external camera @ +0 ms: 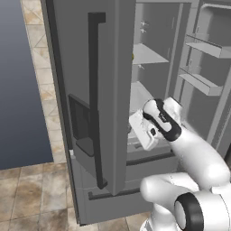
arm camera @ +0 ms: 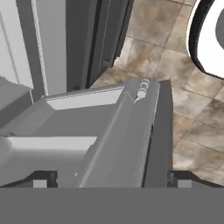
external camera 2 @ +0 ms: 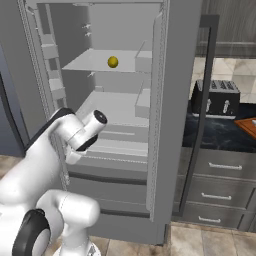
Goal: Retrieve a lemon from the fridge and place it on the cutting board with the fish.
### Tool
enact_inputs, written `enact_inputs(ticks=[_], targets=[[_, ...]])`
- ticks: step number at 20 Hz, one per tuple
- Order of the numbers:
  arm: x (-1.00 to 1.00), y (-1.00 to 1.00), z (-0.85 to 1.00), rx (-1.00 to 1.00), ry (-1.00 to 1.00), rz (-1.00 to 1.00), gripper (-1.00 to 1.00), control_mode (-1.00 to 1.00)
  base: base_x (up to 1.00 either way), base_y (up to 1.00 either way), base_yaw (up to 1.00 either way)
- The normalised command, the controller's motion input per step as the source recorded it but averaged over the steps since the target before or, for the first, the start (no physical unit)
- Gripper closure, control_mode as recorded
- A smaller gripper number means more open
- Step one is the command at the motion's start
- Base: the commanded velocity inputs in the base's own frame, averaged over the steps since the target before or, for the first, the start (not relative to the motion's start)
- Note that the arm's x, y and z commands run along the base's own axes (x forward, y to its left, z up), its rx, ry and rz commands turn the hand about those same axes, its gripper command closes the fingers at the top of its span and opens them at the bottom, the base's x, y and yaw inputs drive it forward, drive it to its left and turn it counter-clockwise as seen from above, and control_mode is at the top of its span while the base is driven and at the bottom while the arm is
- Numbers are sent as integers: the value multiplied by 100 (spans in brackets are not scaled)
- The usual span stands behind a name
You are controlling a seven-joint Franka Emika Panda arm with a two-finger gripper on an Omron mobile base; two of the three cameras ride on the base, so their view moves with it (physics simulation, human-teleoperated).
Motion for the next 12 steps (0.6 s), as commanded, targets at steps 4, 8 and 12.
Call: enact_inputs(ticks=[4, 8, 12], targets=[[0, 39, -20, 22, 12, 7, -100, -100, 0, 0, 0], [-12, 49, -3, 17, 9, 9, -100, -100, 0, 0, 0], [-30, 59, -1, 12, 7, 6, -100, -100, 0, 0, 0]])
